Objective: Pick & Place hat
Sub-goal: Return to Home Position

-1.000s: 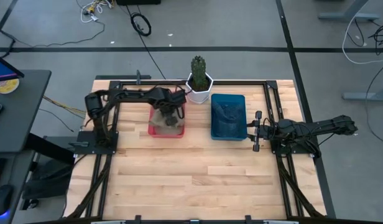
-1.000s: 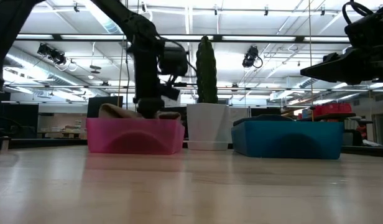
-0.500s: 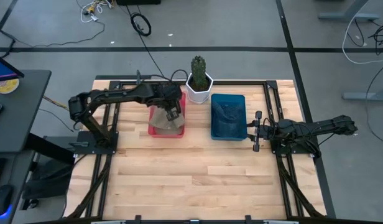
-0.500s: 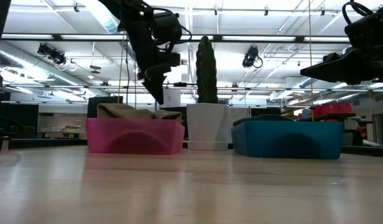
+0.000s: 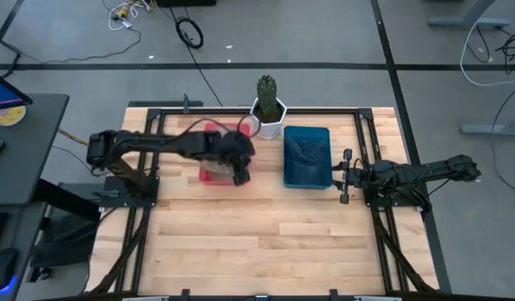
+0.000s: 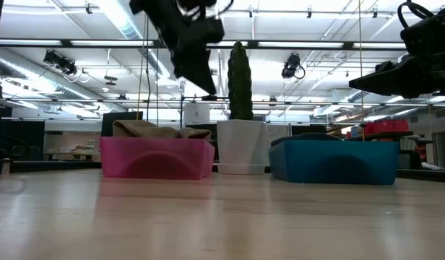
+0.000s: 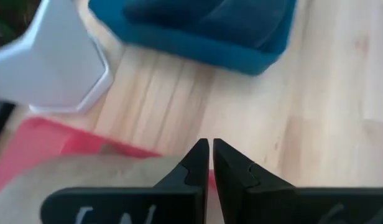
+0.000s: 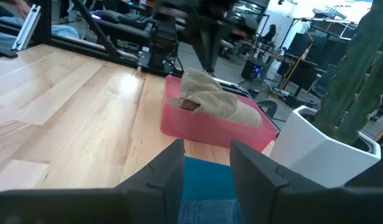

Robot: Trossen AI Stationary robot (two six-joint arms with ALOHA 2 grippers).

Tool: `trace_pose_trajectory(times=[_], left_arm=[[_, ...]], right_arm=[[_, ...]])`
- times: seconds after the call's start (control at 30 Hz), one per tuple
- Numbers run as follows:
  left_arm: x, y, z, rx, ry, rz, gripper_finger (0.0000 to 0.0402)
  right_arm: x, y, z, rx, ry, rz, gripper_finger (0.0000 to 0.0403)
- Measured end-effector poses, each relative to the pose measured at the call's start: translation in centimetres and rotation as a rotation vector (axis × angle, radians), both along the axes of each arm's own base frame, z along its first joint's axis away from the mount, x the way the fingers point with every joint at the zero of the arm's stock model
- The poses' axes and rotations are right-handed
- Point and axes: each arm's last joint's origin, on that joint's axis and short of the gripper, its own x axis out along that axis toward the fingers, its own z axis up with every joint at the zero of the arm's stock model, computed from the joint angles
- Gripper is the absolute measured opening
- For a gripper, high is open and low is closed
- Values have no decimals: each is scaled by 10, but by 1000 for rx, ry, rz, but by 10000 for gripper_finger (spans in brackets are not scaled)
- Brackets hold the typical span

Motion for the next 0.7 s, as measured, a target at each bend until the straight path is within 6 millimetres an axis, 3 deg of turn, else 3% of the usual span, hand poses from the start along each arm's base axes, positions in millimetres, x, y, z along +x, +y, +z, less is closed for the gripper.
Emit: trace_pose_trajectory(times=[0.27, 0.43, 0.7], left_arm=[[-2, -54, 16, 71, -76, -129, 28], [-12, -67, 17, 101, -155, -162, 28], [-78, -61, -7, 63, -303, -132, 28]], right_arm=[[0, 0, 0, 0, 0, 0, 133], [0, 0, 0, 0, -1, 0, 133], [0, 0, 0, 0, -1, 0, 133]])
